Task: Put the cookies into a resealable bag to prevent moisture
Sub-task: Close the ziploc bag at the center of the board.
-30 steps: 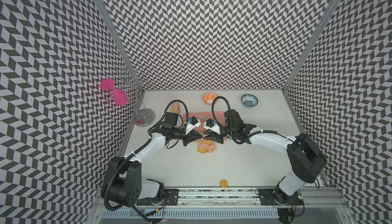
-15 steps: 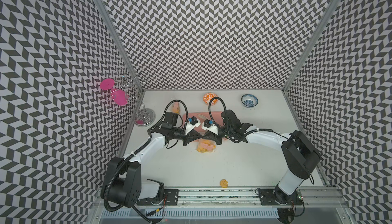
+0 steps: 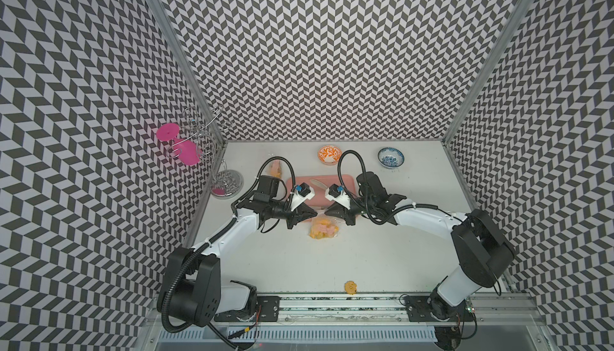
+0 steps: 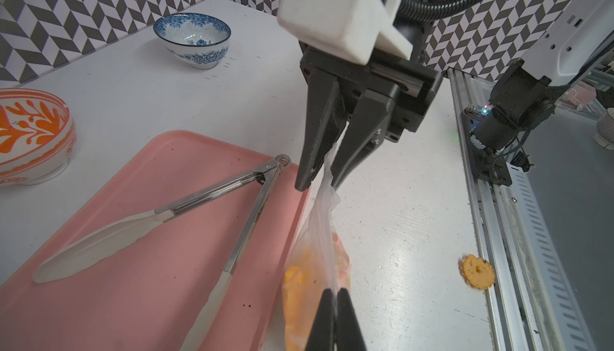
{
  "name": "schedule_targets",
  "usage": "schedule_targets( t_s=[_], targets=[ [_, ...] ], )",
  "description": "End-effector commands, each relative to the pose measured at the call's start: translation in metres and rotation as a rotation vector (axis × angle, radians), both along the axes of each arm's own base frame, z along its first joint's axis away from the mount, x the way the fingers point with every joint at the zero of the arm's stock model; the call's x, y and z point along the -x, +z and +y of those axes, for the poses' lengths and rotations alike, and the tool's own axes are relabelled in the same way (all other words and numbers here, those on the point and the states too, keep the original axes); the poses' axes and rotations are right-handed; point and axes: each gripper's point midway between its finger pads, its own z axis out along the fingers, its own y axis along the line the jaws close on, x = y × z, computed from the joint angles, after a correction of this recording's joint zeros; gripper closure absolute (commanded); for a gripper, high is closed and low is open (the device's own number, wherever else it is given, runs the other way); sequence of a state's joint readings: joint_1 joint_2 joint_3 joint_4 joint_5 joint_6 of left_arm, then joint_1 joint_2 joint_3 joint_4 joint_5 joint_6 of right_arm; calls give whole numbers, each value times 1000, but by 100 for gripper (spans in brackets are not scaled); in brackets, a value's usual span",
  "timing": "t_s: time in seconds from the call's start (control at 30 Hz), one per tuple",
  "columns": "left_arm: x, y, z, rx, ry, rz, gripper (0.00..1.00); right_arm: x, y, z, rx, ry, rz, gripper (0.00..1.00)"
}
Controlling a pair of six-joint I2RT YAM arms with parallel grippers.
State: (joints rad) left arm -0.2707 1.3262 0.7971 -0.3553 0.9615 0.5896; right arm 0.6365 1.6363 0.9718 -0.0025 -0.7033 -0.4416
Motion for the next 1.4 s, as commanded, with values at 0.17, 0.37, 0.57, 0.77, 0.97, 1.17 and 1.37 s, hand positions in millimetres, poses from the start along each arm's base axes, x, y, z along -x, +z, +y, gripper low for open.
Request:
schedule_targets(
  t_s=[0.17,0.37,0.57,0.77,0.97,1.17,1.37],
  targets=[
    [4,19,1,40,-20,-48,100,-12,-1,-19,50,-73,-45,100],
    [2,15,2,26,-8,-48,100,-14,7,-28,12,-93,-44,80],
    [2,15,3,23,-8,-50,100,-17,0,-41,42,-112,-14,100],
    [1,17,3,24,-5,-52,100,-17,-11,-51,80,-131,-18,82],
    [-1,14,5,17,11,-46,100,-23,-13,-54,78,-149,5,98],
    [-18,13,19,-45,121,-40,100,-20,-6,-50,35,-124,31,100],
    [-28,24,41,-101,245,-66,100,-17,8,-37,-48,-107,42,97]
  ],
)
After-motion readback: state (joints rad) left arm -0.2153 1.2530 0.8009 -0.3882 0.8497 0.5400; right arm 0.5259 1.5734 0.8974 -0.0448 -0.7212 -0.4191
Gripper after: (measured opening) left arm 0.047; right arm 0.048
